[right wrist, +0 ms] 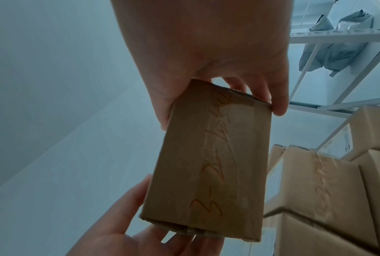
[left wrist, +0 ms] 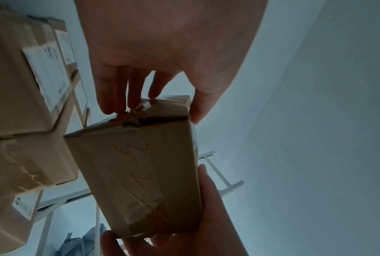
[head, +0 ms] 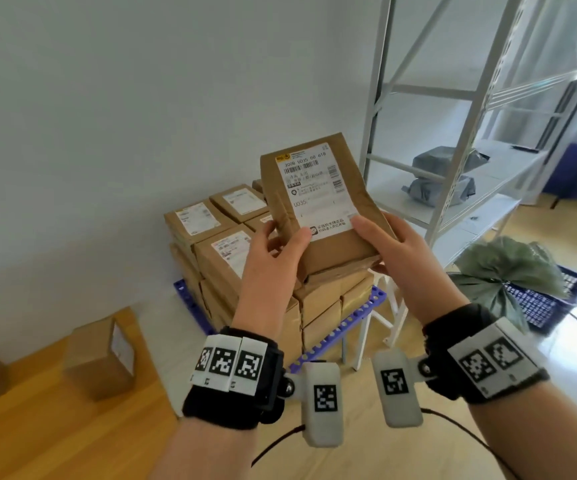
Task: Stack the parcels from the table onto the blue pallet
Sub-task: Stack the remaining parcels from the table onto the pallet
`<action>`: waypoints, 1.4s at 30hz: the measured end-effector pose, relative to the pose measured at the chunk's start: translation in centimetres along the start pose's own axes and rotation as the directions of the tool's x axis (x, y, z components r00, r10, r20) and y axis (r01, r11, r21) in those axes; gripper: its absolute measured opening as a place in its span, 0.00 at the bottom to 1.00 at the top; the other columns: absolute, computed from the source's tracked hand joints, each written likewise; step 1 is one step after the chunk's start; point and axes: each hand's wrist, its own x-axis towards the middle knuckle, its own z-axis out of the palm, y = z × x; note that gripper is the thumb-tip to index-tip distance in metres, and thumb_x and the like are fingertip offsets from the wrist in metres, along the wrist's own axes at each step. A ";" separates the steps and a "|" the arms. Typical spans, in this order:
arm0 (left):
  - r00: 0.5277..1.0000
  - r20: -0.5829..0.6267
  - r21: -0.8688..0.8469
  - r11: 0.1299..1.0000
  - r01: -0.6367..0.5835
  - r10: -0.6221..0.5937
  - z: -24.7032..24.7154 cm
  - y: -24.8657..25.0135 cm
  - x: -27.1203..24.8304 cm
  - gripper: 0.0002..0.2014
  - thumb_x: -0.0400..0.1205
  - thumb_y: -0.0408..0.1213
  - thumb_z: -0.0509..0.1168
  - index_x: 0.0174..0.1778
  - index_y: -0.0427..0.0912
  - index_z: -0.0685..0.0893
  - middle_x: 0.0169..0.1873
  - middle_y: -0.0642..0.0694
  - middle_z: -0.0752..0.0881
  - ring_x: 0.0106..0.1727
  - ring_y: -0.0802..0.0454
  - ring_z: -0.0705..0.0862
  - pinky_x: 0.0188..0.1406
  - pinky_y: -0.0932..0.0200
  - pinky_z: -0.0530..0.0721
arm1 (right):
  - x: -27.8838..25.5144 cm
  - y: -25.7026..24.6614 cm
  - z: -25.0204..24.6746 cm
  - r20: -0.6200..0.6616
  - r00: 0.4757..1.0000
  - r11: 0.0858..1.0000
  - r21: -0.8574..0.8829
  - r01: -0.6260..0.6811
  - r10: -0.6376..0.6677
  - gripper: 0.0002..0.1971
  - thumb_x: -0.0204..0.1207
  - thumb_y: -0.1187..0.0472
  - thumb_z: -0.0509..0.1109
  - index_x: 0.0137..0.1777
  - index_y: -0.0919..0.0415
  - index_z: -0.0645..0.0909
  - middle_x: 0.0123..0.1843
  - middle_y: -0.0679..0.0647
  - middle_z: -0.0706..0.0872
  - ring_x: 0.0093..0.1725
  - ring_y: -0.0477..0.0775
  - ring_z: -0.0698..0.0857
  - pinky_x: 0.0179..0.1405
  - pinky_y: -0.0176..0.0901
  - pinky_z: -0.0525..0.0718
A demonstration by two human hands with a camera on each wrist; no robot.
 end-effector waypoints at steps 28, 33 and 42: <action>0.998 -0.048 0.689 0.725 0.001 0.044 8.5 -5.1 18.6 0.24 0.87 0.45 0.59 0.80 0.47 0.69 0.77 0.49 0.72 0.60 0.68 0.79 0.64 0.63 0.73 | 23.7 7.7 -5.9 0.072 0.956 0.955 -0.112 -0.276 0.285 0.24 0.71 0.37 0.74 0.63 0.48 0.81 0.55 0.52 0.89 0.54 0.56 0.89 0.56 0.54 0.88; 0.986 -0.162 0.775 0.623 0.106 0.033 9.8 -7.3 19.5 0.24 0.85 0.45 0.60 0.78 0.44 0.71 0.74 0.46 0.75 0.76 0.48 0.71 0.75 0.51 0.68 | 26.1 10.1 -5.9 0.165 0.925 0.933 -0.174 -0.314 0.342 0.28 0.71 0.35 0.73 0.66 0.50 0.79 0.56 0.53 0.88 0.54 0.56 0.87 0.52 0.52 0.87; 0.939 -0.297 0.875 0.444 0.195 0.172 11.6 -10.1 18.9 0.22 0.85 0.45 0.57 0.75 0.44 0.74 0.74 0.48 0.75 0.76 0.50 0.69 0.78 0.50 0.65 | 28.7 13.6 -5.4 0.296 0.888 0.898 -0.376 -0.229 0.351 0.24 0.72 0.28 0.63 0.54 0.47 0.78 0.50 0.48 0.86 0.52 0.52 0.85 0.60 0.60 0.84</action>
